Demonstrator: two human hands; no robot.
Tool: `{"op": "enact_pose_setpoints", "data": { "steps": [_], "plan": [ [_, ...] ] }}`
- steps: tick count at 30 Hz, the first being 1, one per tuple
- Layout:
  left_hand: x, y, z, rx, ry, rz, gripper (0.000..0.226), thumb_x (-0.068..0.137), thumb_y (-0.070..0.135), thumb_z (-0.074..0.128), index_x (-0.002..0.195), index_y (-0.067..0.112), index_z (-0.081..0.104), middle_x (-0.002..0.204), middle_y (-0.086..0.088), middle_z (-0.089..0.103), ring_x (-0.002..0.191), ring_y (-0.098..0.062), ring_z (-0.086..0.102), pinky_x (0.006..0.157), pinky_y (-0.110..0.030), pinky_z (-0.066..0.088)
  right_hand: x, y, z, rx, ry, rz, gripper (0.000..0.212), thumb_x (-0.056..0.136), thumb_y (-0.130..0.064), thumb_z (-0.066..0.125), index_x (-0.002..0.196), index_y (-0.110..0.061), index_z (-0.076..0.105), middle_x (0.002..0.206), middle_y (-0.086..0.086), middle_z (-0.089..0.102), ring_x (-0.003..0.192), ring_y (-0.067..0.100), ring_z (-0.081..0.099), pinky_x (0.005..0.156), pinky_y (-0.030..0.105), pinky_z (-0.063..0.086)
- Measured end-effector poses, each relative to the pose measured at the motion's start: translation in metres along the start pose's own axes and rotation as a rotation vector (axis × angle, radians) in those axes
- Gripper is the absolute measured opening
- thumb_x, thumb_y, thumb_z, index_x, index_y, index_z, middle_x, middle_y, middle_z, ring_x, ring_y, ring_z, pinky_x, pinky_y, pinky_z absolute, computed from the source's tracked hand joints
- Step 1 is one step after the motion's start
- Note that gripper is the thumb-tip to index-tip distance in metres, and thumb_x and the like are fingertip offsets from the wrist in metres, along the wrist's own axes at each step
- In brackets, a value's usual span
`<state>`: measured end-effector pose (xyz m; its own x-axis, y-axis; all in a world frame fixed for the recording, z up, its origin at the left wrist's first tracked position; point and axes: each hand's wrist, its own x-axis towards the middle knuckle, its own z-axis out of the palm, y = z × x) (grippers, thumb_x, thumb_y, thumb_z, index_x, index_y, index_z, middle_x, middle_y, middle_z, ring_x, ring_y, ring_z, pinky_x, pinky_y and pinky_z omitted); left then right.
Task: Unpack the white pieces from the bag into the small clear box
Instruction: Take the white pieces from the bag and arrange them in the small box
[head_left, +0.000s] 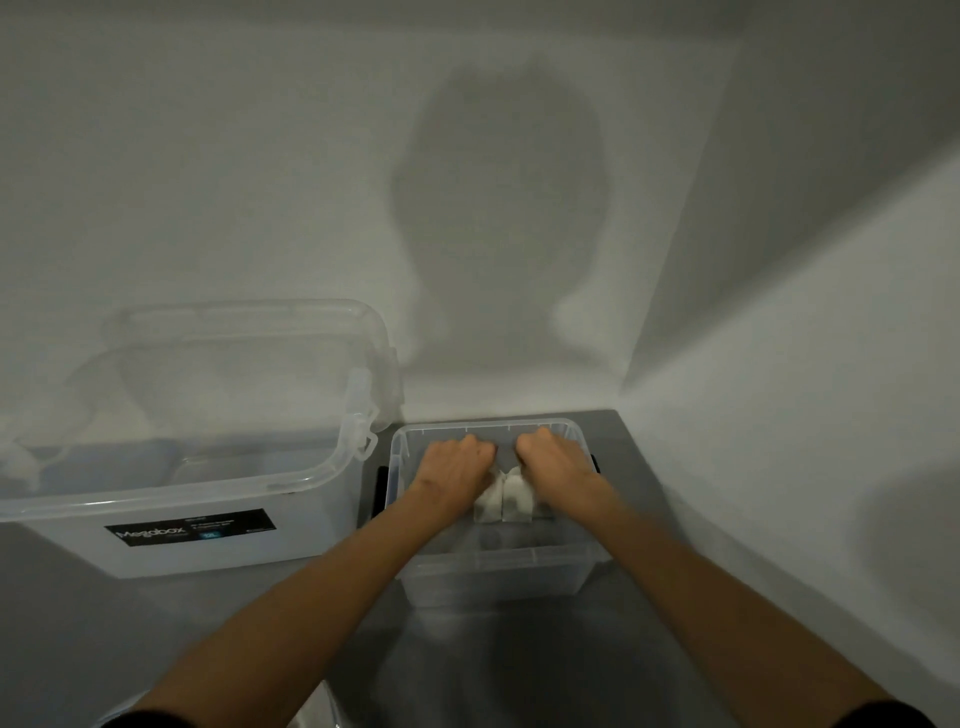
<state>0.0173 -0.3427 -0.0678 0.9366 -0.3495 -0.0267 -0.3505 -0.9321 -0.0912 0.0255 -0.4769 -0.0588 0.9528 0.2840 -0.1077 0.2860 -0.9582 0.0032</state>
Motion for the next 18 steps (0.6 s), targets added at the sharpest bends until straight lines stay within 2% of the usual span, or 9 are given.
{"op": "enact_pose_setpoints", "data": {
  "steps": [2, 4, 10, 15, 18],
  "plan": [
    [-0.006, -0.004, -0.015, -0.024, 0.076, 0.011, 0.022, 0.096, 0.022, 0.044, 0.108, 0.008, 0.056, 0.110, -0.012, 0.062, 0.096, -0.029, 0.063, 0.073, -0.035, 0.046, -0.007, -0.002, -0.014, 0.018, 0.068, 0.004, 0.020, 0.091, 0.000, 0.047, 0.101, -0.005, 0.063, 0.100, 0.015, 0.063, 0.091, 0.033, 0.065, 0.071, 0.035, 0.050],
    [-0.014, -0.009, -0.032, -0.061, 0.145, 0.019, 0.021, 0.095, 0.023, 0.045, 0.105, 0.008, 0.057, 0.105, -0.010, 0.063, 0.090, -0.028, 0.063, 0.068, -0.033, 0.043, -0.017, -0.008, -0.031, 0.043, 0.138, -0.005, 0.018, 0.091, -0.005, 0.047, 0.096, -0.005, 0.063, 0.096, 0.015, 0.062, 0.085, 0.036, 0.063, 0.065, 0.034, 0.046],
    [-0.053, -0.033, -0.079, -0.290, 0.198, 0.032, 0.022, 0.092, 0.027, 0.054, 0.109, 0.016, 0.062, 0.106, -0.004, 0.066, 0.093, -0.023, 0.063, 0.077, -0.036, 0.051, -0.051, -0.042, -0.077, 0.124, 0.267, -0.038, 0.020, 0.092, -0.010, 0.048, 0.098, -0.010, 0.067, 0.093, 0.010, 0.067, 0.078, 0.029, 0.062, 0.061, 0.031, 0.040],
    [-0.122, -0.064, -0.107, -0.485, 0.190, 0.043, 0.021, 0.089, 0.033, 0.058, 0.105, 0.022, 0.067, 0.100, 0.006, 0.069, 0.089, -0.014, 0.064, 0.082, -0.037, 0.053, -0.082, -0.090, -0.101, 0.270, 0.289, -0.088, 0.020, 0.092, -0.015, 0.052, 0.100, -0.015, 0.071, 0.094, 0.006, 0.068, 0.081, 0.025, 0.063, 0.067, 0.033, 0.050],
    [-0.171, -0.091, -0.108, -0.555, 0.151, 0.030, 0.017, 0.088, 0.031, 0.061, 0.099, 0.022, 0.070, 0.095, 0.005, 0.071, 0.084, -0.009, 0.065, 0.081, -0.031, 0.053, -0.102, -0.125, -0.103, 0.412, 0.224, -0.146, 0.018, 0.090, -0.017, 0.056, 0.094, -0.015, 0.073, 0.091, 0.006, 0.070, 0.079, 0.021, 0.065, 0.076, 0.036, 0.056]
  ]
}}
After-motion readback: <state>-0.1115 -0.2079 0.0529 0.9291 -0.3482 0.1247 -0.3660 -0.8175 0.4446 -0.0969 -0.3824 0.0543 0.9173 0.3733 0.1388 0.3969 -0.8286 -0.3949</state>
